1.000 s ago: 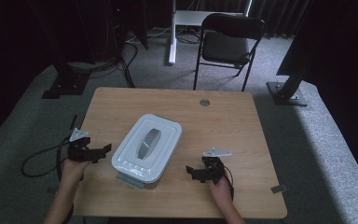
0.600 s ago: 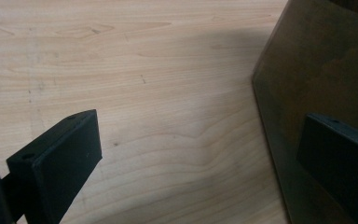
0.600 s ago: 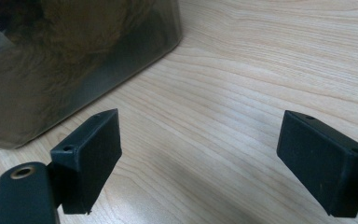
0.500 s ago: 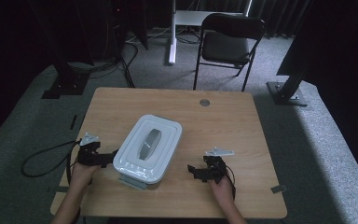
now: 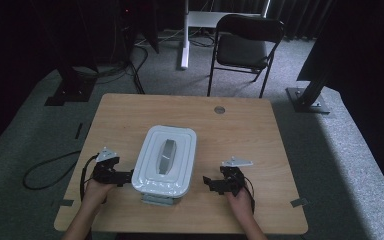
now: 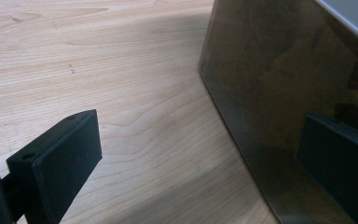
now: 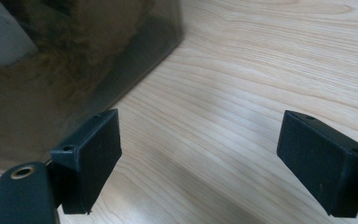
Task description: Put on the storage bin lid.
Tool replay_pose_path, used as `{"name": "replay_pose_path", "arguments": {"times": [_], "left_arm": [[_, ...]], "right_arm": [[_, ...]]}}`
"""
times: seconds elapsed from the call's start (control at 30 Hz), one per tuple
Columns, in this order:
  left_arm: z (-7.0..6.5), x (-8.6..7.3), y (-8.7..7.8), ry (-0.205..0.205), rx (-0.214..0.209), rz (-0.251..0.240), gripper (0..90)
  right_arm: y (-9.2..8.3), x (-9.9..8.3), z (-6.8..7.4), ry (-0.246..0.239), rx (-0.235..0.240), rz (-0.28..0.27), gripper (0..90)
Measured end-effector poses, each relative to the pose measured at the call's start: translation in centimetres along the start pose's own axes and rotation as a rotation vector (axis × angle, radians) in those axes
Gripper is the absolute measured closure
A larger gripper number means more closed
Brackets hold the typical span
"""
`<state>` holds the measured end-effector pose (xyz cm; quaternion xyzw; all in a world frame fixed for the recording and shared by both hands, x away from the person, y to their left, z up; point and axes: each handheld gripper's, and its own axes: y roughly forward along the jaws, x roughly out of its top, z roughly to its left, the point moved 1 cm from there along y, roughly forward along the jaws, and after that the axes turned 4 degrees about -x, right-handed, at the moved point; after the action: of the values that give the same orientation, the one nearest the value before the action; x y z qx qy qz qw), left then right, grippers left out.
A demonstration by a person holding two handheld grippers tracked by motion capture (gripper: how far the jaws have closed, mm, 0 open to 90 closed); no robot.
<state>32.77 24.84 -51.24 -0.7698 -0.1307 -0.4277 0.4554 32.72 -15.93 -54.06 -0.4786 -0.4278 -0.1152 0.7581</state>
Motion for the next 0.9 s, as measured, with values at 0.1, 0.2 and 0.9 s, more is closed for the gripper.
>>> {"name": "replay_pose_path", "arguments": {"times": [0.1,0.2,0.9], "left_arm": [[0.0,0.0,0.0,0.006,0.012,-0.001,1.3],[0.3,-0.4,0.1,0.021,0.032,-0.003,1.3],[-1.7,-0.3,1.9,0.073,-0.015,0.001,1.3]], "right_arm": [[-0.2,-0.1,-0.3,-0.003,-0.011,-0.001,13.0],[-0.8,-0.6,-1.1,-0.001,-0.034,-0.002,13.0],[-1.6,-1.0,-2.1,0.017,-0.046,-0.015,13.0]]}}
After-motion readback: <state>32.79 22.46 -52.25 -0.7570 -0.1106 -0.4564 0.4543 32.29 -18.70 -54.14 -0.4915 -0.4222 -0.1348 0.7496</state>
